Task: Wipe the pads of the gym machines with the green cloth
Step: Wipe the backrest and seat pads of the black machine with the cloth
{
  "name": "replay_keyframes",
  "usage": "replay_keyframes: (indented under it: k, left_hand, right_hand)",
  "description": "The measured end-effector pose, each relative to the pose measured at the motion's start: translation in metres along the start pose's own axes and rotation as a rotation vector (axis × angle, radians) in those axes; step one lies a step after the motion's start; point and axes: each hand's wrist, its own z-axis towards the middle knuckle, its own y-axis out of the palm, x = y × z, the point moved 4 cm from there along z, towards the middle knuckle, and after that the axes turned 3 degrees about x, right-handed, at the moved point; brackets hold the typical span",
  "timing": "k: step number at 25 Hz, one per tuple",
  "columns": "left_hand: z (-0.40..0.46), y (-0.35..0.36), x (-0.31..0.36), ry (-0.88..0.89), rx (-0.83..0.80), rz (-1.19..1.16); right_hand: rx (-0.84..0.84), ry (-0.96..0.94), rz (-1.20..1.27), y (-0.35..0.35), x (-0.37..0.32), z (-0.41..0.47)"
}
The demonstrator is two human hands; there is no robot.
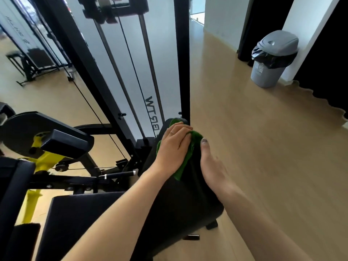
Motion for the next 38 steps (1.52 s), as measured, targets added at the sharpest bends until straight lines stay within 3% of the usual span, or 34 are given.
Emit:
replay_keyframes:
  k: [3, 5, 10, 13, 17, 20, 24, 27, 33, 36, 38]
  left_hand:
    - [0.046, -0.007, -0.022, -0.05, -0.075, -0.025]
    - [0.072, -0.012, -0.03, -0.199, -0.159, -0.053]
    - [0.105, -0.012, -0.072, -0.633, -0.266, -0.247]
    - [0.093, -0.011, -0.083, -0.72, -0.264, -0.337]
    - [0.063, -0.011, -0.068, -0.6, 0.056, -0.292]
    - [0.042, -0.02, -0.04, -0.411, 0.143, -0.262]
    - [-0.003, -0.005, 0.02, -0.065, 0.098, 0.01]
    - [-0.044, -0.01, 0.04, -0.035, 0.044, -0.083]
    - [-0.134, -0.008, 0.086, 0.133, -0.057, -0.09]
    - [-0.1, -0.008, 0.07, 0.203, -0.103, -0.011]
    - [-0.062, -0.007, 0.055, 0.149, -0.104, 0.042]
  right_hand:
    - [0.035, -0.116, -0.248, 0.006, -0.006, 0.0]
    - [0.036, -0.142, -0.341, 0.011, -0.012, 0.014]
    - [0.063, -0.18, -0.368, 0.018, -0.02, 0.037]
    - [0.072, -0.182, -0.367, 0.017, -0.016, 0.036]
    - [0.046, -0.127, -0.282, 0.013, -0.017, 0.025]
    - [0.018, -0.034, -0.124, 0.009, -0.016, 0.02]
    - [0.091, 0.075, 0.091, 0.003, -0.011, 0.036]
    - [-0.093, 0.162, 0.551, 0.003, 0.01, 0.03]
    - [-0.196, 0.046, 0.591, -0.014, 0.036, 0.001]
    - [-0.28, 0.048, 0.722, -0.018, 0.046, -0.025]
    - [-0.305, 0.047, 0.758, -0.015, 0.054, -0.035]
